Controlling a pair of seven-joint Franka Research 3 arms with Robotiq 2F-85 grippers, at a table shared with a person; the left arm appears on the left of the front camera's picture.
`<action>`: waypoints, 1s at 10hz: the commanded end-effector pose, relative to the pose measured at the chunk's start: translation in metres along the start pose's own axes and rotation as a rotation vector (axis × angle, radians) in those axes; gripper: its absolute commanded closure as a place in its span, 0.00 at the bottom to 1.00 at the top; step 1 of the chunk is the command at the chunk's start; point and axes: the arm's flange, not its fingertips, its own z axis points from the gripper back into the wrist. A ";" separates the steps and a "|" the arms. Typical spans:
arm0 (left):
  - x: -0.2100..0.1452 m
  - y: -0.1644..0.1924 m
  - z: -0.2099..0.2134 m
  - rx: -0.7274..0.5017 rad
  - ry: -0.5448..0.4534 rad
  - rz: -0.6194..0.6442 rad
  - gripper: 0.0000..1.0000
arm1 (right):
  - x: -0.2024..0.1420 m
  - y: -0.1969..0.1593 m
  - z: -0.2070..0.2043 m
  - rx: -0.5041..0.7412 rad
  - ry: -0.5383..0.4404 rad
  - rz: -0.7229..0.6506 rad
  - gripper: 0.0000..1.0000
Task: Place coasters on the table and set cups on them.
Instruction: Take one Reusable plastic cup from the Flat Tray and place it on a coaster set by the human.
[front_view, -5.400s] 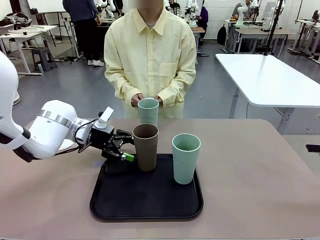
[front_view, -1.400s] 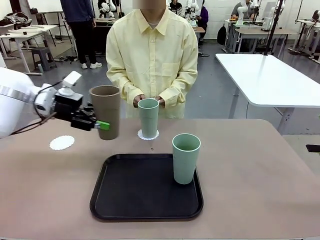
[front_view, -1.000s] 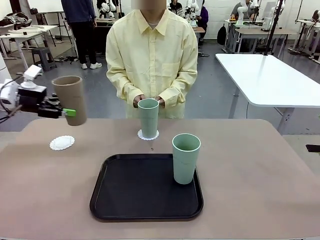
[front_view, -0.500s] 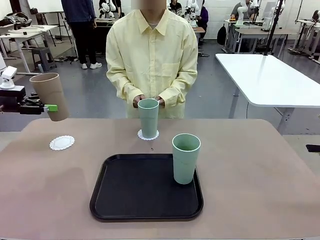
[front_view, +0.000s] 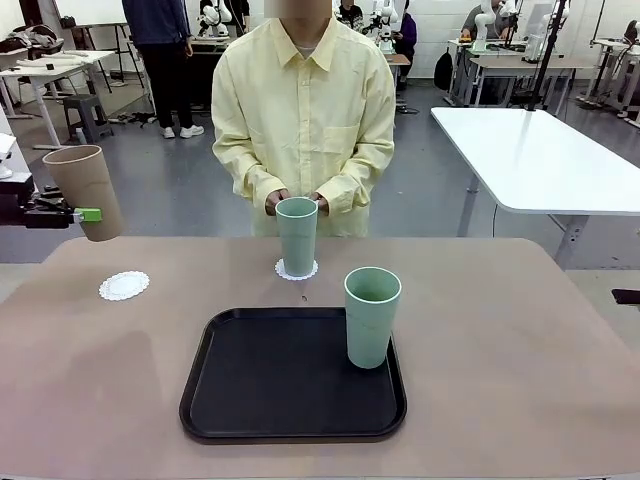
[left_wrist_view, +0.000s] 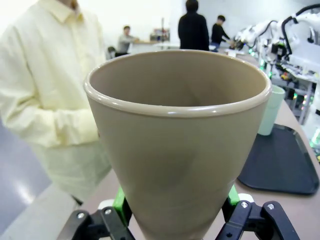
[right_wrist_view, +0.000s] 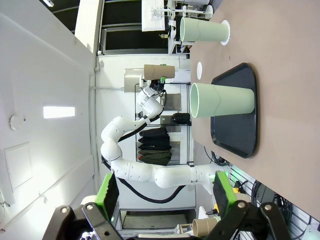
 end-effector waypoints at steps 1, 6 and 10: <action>0.004 -0.007 -0.002 0.015 0.005 -0.029 0.17 | 0.000 0.001 0.000 0.013 0.002 0.009 0.00; 0.000 0.000 0.000 0.001 0.001 -0.001 0.17 | 0.000 0.001 0.000 0.013 0.002 0.009 0.00; -0.002 -0.002 -0.002 -0.002 0.000 0.005 0.17 | 0.000 0.001 0.000 0.013 0.002 0.009 0.00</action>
